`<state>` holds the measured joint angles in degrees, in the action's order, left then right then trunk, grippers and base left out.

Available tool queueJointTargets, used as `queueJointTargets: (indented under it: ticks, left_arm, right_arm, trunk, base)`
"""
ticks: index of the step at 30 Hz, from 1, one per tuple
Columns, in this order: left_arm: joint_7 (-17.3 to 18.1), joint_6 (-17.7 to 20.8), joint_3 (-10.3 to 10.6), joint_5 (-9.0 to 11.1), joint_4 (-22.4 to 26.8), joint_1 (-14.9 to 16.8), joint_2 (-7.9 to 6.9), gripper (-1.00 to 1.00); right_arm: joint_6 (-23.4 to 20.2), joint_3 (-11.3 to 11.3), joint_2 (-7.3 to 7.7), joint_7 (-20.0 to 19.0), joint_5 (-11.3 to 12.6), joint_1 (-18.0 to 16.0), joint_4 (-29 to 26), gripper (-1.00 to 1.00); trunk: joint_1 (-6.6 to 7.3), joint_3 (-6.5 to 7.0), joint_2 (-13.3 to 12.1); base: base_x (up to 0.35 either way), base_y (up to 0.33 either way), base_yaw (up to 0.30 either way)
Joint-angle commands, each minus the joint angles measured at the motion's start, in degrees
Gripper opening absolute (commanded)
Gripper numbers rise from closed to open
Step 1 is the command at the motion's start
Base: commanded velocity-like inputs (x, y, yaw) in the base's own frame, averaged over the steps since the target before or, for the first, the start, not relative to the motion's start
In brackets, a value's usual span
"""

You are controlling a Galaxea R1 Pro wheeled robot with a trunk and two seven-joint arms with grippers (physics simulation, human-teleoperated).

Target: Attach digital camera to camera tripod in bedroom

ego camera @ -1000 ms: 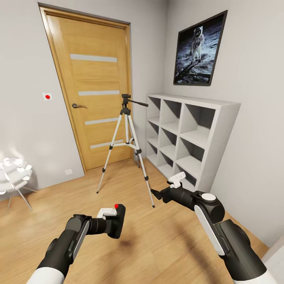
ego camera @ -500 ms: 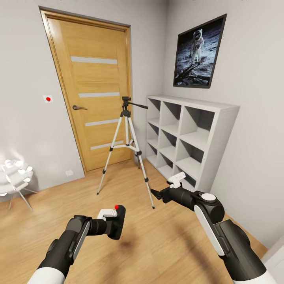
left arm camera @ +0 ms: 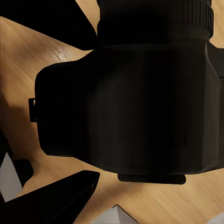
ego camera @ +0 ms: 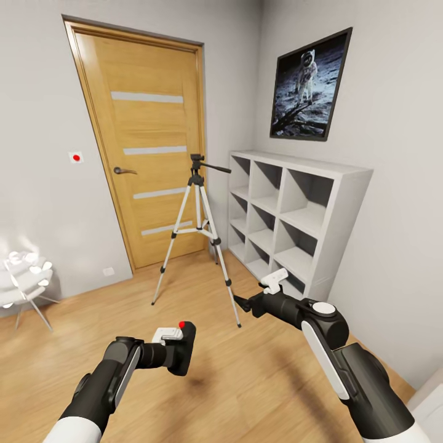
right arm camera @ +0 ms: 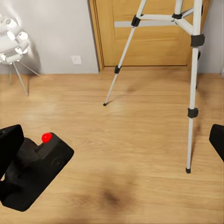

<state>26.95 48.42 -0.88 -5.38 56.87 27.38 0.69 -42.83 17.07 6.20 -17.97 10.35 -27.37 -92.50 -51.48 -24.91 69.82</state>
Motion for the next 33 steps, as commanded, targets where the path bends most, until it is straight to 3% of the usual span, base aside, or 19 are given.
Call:
queueJointTargets:
  ticks: [1, 33]
  left_arm:
    - [0.5, 0.2, -0.1, -0.5, 0.1, 0.0, 0.05, -1.00]
    - [0.4, 0.1, 0.0, -0.6, -0.1, 0.2, 0.30, -1.00]
  right_arm:
    - [-0.3, 0.0, 0.06, 0.1, 0.3, -0.1, -0.1, 1.00]
    - [-0.8, -0.7, 0.14, 0.1, 0.3, -0.1, -0.1, 1.00]
  trunk:
    - [0.22, 0.12, -0.4]
    - [7.25, 5.86, -13.2]
  base:
    - [0.000, 0.000, 0.000]
    - [0.000, 0.000, 0.000]
